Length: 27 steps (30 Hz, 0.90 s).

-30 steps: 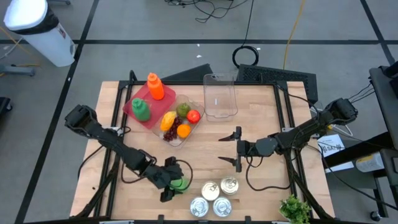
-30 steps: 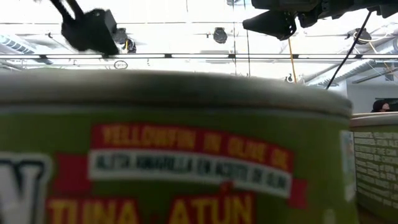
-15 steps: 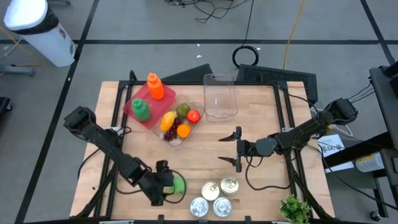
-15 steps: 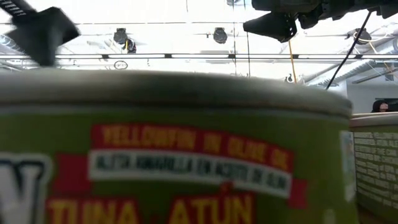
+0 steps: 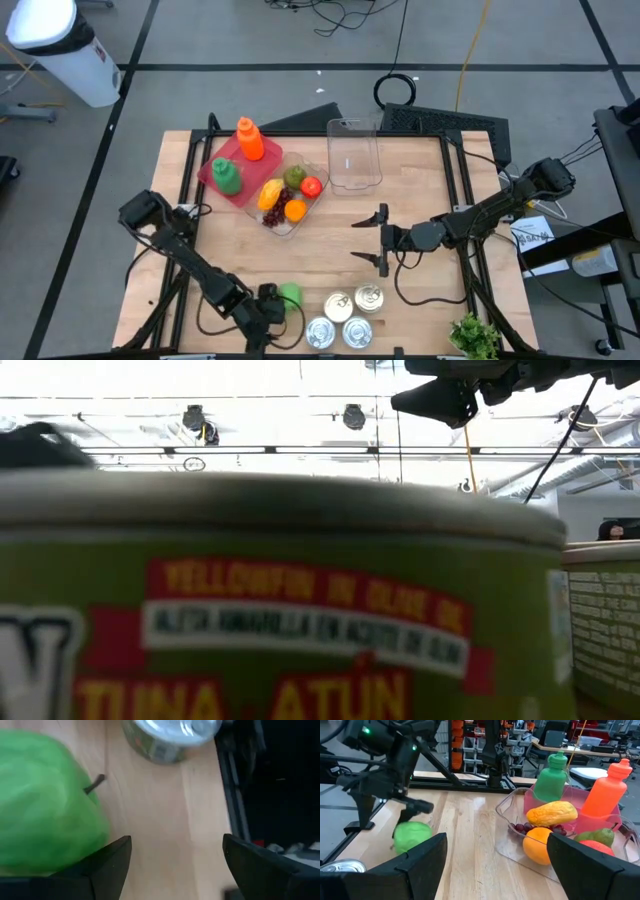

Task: Pick & Place Food Item
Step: Put the green apple into the left transparent bin

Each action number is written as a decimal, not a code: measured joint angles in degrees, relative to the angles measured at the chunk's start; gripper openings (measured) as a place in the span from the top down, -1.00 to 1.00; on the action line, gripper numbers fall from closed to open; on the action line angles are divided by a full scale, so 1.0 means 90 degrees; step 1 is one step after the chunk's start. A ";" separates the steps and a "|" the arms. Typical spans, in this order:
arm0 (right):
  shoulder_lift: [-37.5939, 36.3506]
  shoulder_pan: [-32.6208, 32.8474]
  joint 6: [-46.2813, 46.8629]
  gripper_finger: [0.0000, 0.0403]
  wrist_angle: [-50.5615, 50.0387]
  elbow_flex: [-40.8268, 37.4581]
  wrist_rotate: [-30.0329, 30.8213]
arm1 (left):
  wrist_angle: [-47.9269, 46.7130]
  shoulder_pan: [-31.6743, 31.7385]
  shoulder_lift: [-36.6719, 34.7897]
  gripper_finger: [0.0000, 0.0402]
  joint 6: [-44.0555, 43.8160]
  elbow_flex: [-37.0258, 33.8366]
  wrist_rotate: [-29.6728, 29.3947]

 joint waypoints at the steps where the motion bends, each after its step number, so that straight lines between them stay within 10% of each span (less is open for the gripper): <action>1: 0.0000 0.0000 0.0028 -0.60 0.0002 0.0000 0.0000 | 0.0095 0.0039 0.0032 -0.58 0.0169 0.0000 -0.0072; 8: 0.0000 0.0000 0.0035 -0.60 0.0002 0.0000 0.0000 | 0.0248 0.0396 0.0078 -0.48 0.0806 0.0002 -0.1257; 14: 0.0000 0.0000 0.0035 -0.60 -0.0065 0.0000 0.0000 | -0.0311 0.0646 0.0080 -0.47 0.1647 0.0323 -0.0793; 21: 0.0000 -0.0002 -0.0043 -0.60 -0.0071 0.0000 0.0001 | -0.2217 0.0699 0.0072 -0.43 0.2872 0.1511 -0.2192; 27: 0.0000 -0.0002 0.0030 -0.60 -0.0068 0.0000 0.0000 | -0.1955 0.1005 0.0129 -0.48 0.3496 0.1545 -0.1999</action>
